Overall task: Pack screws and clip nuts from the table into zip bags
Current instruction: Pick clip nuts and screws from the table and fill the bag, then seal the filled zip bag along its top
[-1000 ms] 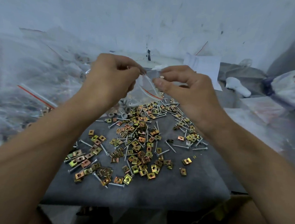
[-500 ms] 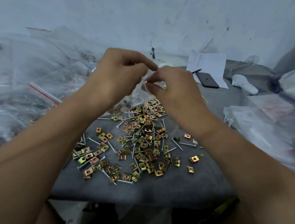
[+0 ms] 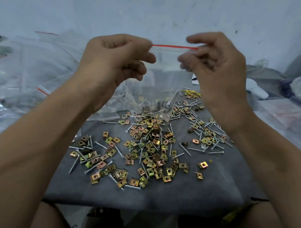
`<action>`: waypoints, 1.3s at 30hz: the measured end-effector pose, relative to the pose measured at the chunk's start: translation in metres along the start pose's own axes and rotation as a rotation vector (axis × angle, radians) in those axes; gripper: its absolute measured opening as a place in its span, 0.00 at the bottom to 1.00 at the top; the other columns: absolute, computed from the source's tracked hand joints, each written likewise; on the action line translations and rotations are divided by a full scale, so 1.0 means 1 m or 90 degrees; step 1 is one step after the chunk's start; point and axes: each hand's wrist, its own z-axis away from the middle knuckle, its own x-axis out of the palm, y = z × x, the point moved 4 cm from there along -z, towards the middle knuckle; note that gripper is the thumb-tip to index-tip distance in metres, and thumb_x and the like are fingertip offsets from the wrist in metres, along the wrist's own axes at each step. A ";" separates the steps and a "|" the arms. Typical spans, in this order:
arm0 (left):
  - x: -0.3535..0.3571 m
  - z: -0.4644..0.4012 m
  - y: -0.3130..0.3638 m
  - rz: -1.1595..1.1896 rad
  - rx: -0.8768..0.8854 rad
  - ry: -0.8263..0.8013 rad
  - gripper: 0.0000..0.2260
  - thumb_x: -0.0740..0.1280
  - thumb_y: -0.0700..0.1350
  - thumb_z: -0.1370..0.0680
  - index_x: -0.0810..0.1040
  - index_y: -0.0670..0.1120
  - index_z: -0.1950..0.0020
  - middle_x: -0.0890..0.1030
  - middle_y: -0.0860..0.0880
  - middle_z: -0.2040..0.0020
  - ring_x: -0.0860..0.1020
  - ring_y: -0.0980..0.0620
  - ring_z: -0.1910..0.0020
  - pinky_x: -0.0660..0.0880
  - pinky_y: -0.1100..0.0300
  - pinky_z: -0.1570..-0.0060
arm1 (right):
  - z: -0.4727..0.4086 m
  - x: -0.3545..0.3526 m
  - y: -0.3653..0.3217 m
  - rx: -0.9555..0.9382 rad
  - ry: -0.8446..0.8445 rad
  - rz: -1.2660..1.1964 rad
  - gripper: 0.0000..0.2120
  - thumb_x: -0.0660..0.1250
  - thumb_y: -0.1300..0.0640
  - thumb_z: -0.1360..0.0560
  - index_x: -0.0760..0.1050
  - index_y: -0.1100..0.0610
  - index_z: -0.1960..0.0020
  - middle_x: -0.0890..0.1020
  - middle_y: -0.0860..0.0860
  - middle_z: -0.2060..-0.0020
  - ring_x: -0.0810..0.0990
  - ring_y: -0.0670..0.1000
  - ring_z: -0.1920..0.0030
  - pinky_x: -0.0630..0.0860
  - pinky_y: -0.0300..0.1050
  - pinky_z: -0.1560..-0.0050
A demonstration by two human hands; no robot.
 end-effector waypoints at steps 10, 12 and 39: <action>0.003 0.006 -0.013 -0.128 0.003 -0.003 0.12 0.77 0.53 0.25 0.90 0.50 0.45 0.74 0.52 0.68 0.68 0.52 0.67 0.69 0.61 0.69 | 0.013 -0.014 0.023 0.234 0.064 -0.358 0.15 0.75 0.63 0.25 0.79 0.61 0.39 0.86 0.56 0.48 0.84 0.53 0.51 0.80 0.46 0.47; 0.005 0.007 -0.013 -0.120 -0.005 -0.004 0.13 0.76 0.54 0.26 0.91 0.49 0.46 0.71 0.52 0.68 0.66 0.53 0.67 0.67 0.62 0.70 | 0.013 -0.015 0.026 0.257 0.075 -0.378 0.15 0.76 0.63 0.26 0.79 0.58 0.41 0.86 0.55 0.48 0.84 0.52 0.50 0.79 0.44 0.47; 0.021 0.010 -0.013 -0.095 0.015 0.059 0.05 0.79 0.39 0.26 0.88 0.44 0.52 0.84 0.57 0.67 0.76 0.65 0.70 0.70 0.73 0.67 | 0.016 0.004 0.018 0.240 0.000 -0.359 0.15 0.75 0.66 0.28 0.77 0.55 0.45 0.84 0.50 0.57 0.83 0.49 0.52 0.78 0.45 0.45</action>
